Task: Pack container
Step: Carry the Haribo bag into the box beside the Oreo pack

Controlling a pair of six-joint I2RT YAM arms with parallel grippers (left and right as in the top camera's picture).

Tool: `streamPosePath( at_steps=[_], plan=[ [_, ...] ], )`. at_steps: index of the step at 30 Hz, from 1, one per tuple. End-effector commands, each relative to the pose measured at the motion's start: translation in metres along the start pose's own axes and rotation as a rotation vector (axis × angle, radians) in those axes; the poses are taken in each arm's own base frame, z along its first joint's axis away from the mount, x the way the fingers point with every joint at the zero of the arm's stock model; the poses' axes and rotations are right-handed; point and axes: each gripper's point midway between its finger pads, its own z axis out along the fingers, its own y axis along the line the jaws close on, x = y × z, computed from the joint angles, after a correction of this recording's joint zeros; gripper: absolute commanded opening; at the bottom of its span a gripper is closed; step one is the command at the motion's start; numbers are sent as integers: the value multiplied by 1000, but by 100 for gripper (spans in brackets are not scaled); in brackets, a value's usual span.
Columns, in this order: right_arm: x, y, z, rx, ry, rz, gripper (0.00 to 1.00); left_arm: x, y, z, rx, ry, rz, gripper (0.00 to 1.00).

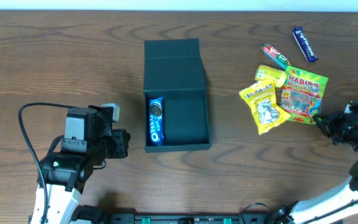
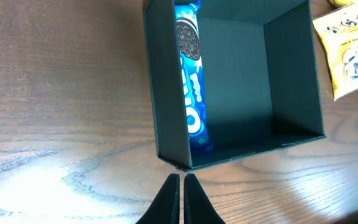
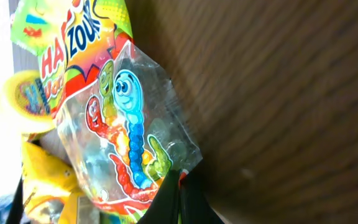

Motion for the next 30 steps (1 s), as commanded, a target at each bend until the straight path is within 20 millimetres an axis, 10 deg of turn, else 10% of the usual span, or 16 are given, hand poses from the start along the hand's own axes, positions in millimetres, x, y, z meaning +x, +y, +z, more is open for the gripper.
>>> streamPosePath(
  at_steps=[1,15,24,30],
  plan=[
    [-3,17,-18,-33,-29,-75,1,-4,-3,-5,-1,-14,32,6],
    [-9,162,-148,-119,-366,-372,1,-3,-3,-5,1,-9,3,6],
    [62,275,-183,-373,-332,-544,1,0,-2,-5,-2,2,-4,6],
    [135,332,-166,-521,-135,-658,1,-3,-4,-7,1,-7,0,6]
  ],
)
